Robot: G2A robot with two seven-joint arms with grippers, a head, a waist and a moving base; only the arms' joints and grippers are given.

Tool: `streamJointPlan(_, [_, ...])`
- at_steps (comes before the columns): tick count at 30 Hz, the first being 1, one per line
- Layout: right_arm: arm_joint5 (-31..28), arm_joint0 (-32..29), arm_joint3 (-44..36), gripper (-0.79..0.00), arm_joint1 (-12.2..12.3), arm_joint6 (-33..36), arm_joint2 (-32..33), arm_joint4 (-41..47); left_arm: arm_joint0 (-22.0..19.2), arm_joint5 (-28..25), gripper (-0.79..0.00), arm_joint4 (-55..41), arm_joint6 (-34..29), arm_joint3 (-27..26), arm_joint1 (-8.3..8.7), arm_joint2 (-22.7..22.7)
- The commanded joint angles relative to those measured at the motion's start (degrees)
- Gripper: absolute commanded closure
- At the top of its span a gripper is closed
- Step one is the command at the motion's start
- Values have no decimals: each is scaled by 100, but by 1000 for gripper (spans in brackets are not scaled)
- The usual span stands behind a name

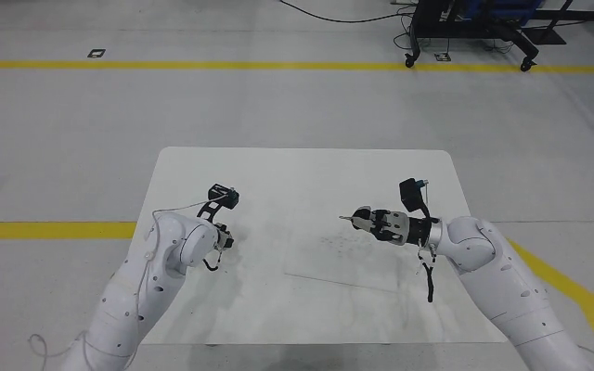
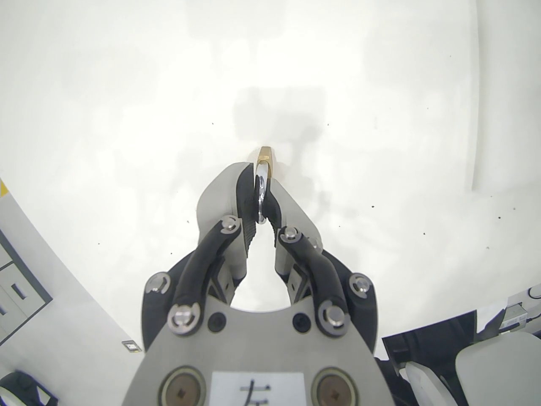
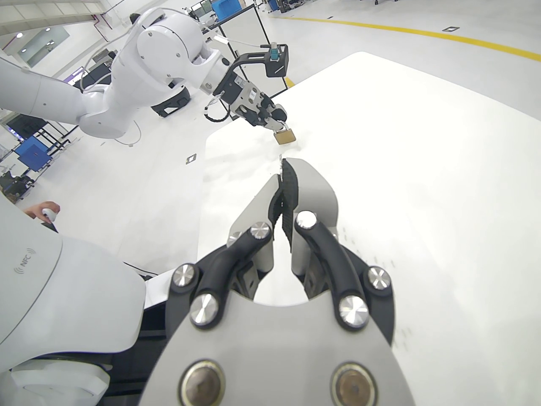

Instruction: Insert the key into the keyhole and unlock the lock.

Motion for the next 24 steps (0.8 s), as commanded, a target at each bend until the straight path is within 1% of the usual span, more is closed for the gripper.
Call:
streamJointPlan(1, [0,0,0,0,0,0,0,0,-26,-8,0,13,-3,25,-10,25])
streamJointPlan(11, [0,0,0,0,0,0,0,0,-138,-5,0,83,-46,198,-58,120])
streamJointPlan(18, [0,0,0,0,0,0,0,0,-157,-10,0,158,112,252,-90,168])
streamJointPlan(21, [0,0,0,0,0,0,0,0,-119,-63,0,-10,498,250,-102,88])
streamJointPlan(24, [0,0,0,0,0,0,0,0,52,-119,0,-292,1298,87,-90,-197])
